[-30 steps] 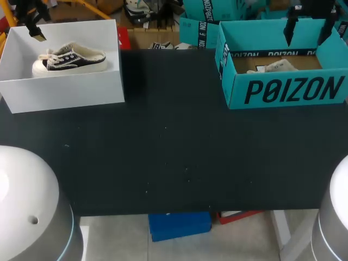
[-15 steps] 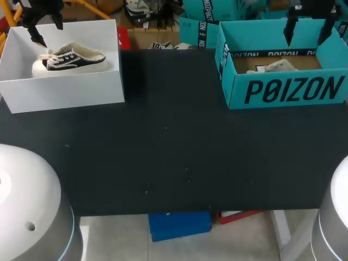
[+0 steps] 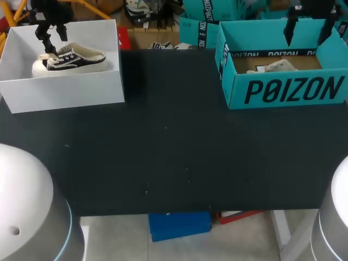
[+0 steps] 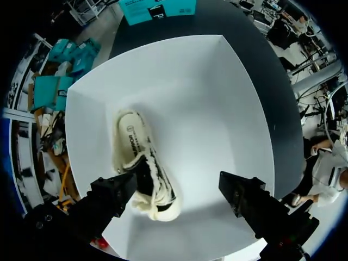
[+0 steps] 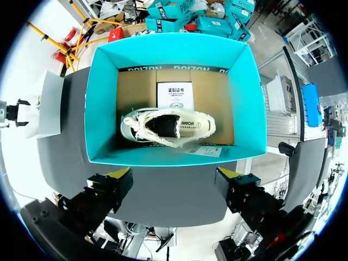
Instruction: Take the shoe out of the shoebox, open the shoe tongue, remove and reinsert the insole, then place the shoe into the shoebox
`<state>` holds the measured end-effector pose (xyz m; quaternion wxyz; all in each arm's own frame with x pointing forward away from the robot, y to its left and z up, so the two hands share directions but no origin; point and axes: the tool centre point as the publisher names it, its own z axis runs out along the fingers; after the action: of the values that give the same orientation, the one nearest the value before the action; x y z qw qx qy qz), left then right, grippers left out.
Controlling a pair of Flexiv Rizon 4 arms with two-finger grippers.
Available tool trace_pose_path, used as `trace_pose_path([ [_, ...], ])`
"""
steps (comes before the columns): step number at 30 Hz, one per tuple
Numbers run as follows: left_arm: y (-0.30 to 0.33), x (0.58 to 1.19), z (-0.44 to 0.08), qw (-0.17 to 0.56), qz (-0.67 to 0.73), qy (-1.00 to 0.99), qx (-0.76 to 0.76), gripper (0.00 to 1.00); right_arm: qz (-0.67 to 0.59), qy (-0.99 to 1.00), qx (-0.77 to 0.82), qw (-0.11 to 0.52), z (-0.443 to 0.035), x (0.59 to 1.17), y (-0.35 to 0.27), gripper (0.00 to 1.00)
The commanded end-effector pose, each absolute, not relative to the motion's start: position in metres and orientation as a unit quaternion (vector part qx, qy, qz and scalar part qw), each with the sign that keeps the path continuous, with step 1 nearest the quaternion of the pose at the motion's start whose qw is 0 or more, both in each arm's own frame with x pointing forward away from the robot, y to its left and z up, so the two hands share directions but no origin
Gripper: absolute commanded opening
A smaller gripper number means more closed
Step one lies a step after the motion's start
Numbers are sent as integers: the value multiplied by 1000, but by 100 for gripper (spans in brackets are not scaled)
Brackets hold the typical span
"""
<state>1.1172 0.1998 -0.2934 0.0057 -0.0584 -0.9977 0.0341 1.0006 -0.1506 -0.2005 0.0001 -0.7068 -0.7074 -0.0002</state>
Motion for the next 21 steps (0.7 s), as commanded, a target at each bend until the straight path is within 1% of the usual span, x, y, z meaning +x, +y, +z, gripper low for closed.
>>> trace_pose_path([
  [1,197,1135,-308,15,37,-998,-56,100,0,-707,-707,0,-200,1001,-150,100],
  [9,190,1144,-328,21,34,-998,-43,100,0,-707,-707,0,-200,1001,-150,100],
  [21,193,1134,-367,32,26,-999,-23,100,0,-707,-707,0,-200,1001,-150,100],
])
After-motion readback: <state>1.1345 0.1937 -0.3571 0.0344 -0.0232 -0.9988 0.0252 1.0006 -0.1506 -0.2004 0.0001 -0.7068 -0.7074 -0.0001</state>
